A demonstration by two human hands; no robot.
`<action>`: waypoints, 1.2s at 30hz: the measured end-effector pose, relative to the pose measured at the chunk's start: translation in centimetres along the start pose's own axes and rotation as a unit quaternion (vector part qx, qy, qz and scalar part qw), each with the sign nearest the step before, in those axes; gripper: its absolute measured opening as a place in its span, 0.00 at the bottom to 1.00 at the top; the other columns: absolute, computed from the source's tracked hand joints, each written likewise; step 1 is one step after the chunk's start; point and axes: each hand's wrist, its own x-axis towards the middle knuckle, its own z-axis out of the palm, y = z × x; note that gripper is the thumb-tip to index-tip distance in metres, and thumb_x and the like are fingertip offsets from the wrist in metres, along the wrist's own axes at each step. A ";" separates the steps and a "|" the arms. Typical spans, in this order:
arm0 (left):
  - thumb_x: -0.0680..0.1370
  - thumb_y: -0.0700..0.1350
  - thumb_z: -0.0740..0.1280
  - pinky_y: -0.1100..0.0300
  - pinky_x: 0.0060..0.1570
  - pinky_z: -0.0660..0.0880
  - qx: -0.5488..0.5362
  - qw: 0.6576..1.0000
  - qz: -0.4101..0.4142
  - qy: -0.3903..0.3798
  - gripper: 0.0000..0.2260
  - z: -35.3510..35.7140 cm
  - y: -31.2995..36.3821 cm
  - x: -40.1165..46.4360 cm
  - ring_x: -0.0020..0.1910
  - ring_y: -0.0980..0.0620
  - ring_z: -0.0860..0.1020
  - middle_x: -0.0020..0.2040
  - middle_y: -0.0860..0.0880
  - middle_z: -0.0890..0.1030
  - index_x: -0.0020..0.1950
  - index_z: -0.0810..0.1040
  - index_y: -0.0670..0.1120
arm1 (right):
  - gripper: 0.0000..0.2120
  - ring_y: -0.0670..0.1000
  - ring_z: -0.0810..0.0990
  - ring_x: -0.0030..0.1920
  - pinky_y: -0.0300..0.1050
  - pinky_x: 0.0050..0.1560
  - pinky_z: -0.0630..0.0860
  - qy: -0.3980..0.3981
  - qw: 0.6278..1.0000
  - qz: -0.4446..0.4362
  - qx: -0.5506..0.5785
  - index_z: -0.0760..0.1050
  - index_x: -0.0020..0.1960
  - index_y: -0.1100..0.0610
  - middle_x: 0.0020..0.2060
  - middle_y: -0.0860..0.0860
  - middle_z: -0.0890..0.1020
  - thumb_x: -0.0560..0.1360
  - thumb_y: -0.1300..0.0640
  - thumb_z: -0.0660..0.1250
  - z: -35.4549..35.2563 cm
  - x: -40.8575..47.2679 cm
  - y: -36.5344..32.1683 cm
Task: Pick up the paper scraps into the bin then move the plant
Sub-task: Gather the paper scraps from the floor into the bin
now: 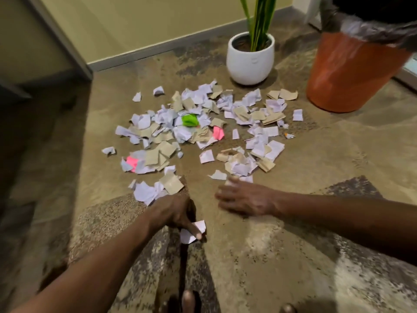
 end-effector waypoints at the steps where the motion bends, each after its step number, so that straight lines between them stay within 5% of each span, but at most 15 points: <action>1: 0.50 0.76 0.74 0.60 0.33 0.70 0.021 1.000 0.017 0.010 0.34 0.8 0.2 0.0 0.39 0.53 0.78 0.39 0.58 0.80 0.45 0.76 0.55 | 0.26 0.58 0.61 0.77 0.64 0.78 0.50 0.006 0.997 0.069 0.030 0.66 0.74 0.56 0.75 0.58 0.67 0.85 0.47 0.43 -0.6 -0.1 1.4; 3: 0.54 0.70 0.76 0.58 0.38 0.72 0.052 0.996 0.054 0.052 0.32 2.2 0.2 0.1 0.45 0.50 0.78 0.48 0.55 0.81 0.51 0.73 0.56 | 0.37 0.54 0.53 0.80 0.59 0.80 0.44 -0.022 0.985 0.159 0.062 0.58 0.78 0.57 0.79 0.57 0.59 0.81 0.39 0.28 -1.5 -0.4 3.8; 5: 0.63 0.62 0.77 0.56 0.47 0.75 0.037 0.994 0.072 0.070 0.30 2.7 -0.6 0.5 0.52 0.49 0.79 0.56 0.52 0.81 0.60 0.76 0.52 | 0.40 0.56 0.54 0.80 0.58 0.79 0.43 -0.014 0.986 0.160 0.041 0.61 0.77 0.59 0.79 0.58 0.59 0.80 0.40 0.26 -2.1 -0.3 4.4; 8: 0.76 0.51 0.70 0.59 0.40 0.71 -0.052 0.985 0.097 0.130 0.09 2.0 -1.1 0.9 0.43 0.48 0.79 0.46 0.46 0.83 0.49 0.80 0.46 | 0.35 0.59 0.59 0.78 0.59 0.79 0.45 0.007 0.992 0.125 0.027 0.66 0.73 0.61 0.77 0.61 0.62 0.83 0.43 0.33 -1.8 0.2 3.0; 11: 0.81 0.49 0.63 0.61 0.38 0.70 -0.159 0.933 0.076 0.313 0.10 1.4 -1.1 1.3 0.41 0.48 0.77 0.42 0.46 0.80 0.43 0.76 0.47 | 0.23 0.61 0.64 0.76 0.62 0.78 0.52 0.036 0.993 0.105 -0.037 0.70 0.72 0.57 0.76 0.63 0.64 0.85 0.49 0.47 -0.1 0.3 1.9; 14: 0.82 0.50 0.60 0.48 0.57 0.72 -0.120 0.888 -0.047 0.441 0.11 1.8 -1.8 2.1 0.59 0.42 0.72 0.59 0.40 0.75 0.53 0.79 0.46 | 0.24 0.60 0.62 0.77 0.60 0.78 0.54 0.075 0.982 0.170 -0.028 0.66 0.75 0.55 0.77 0.62 0.62 0.84 0.45 0.52 0.3 -0.8 3.0; 16: 0.81 0.52 0.62 0.36 0.66 0.65 -0.122 0.857 -0.144 0.479 0.10 2.3 -2.5 2.6 0.70 0.35 0.63 0.69 0.37 0.67 0.56 0.77 0.48 | 0.28 0.60 0.62 0.77 0.58 0.77 0.55 0.108 0.964 0.243 0.005 0.65 0.75 0.54 0.77 0.61 0.61 0.80 0.40 0.55 0.3 -1.7 4.2; 21: 0.72 0.66 0.67 0.31 0.70 0.52 -0.278 0.797 -0.315 0.434 0.24 4.1 -3.6 4.5 0.76 0.31 0.52 0.76 0.37 0.55 0.63 0.69 0.56 | 0.36 0.57 0.54 0.78 0.55 0.75 0.54 0.215 0.817 0.503 0.180 0.55 0.77 0.49 0.79 0.54 0.55 0.76 0.31 0.56 1.3 -4.4 7.6; 24: 0.69 0.70 0.68 0.33 0.73 0.49 -0.359 0.772 -0.283 0.442 0.32 4.2 -3.5 6.1 0.77 0.36 0.49 0.78 0.39 0.53 0.68 0.65 0.57 | 0.42 0.62 0.58 0.76 0.60 0.75 0.60 0.225 0.728 0.601 0.242 0.57 0.77 0.54 0.76 0.58 0.61 0.73 0.28 0.56 2.4 -5.9 10.5; 27: 0.70 0.65 0.71 0.39 0.72 0.58 -0.346 0.792 -0.197 0.462 0.32 2.8 -2.8 7.8 0.75 0.38 0.58 0.75 0.39 0.62 0.68 0.69 0.53 | 0.44 0.61 0.61 0.76 0.60 0.74 0.61 0.227 0.675 0.633 0.304 0.57 0.78 0.55 0.76 0.59 0.64 0.73 0.29 0.61 3.3 -6.3 12.4; 31: 0.68 0.61 0.75 0.45 0.69 0.64 -0.354 0.804 -0.045 0.476 0.36 0.3 0.8 10.0 0.70 0.42 0.66 0.69 0.43 0.71 0.70 0.70 0.47 | 0.50 0.56 0.55 0.78 0.58 0.77 0.57 0.216 0.686 0.575 0.390 0.55 0.80 0.50 0.79 0.53 0.58 0.67 0.24 0.63 3.7 -5.3 12.0; 36: 0.52 0.78 0.70 0.40 0.74 0.56 -0.265 0.894 0.065 0.356 0.60 -1.6 3.3 12.3 0.78 0.41 0.52 0.79 0.43 0.54 0.78 0.52 0.57 | 0.59 0.56 0.52 0.79 0.62 0.77 0.54 0.090 0.799 0.462 0.374 0.49 0.80 0.43 0.80 0.51 0.54 0.58 0.22 0.68 0.3 -2.5 12.4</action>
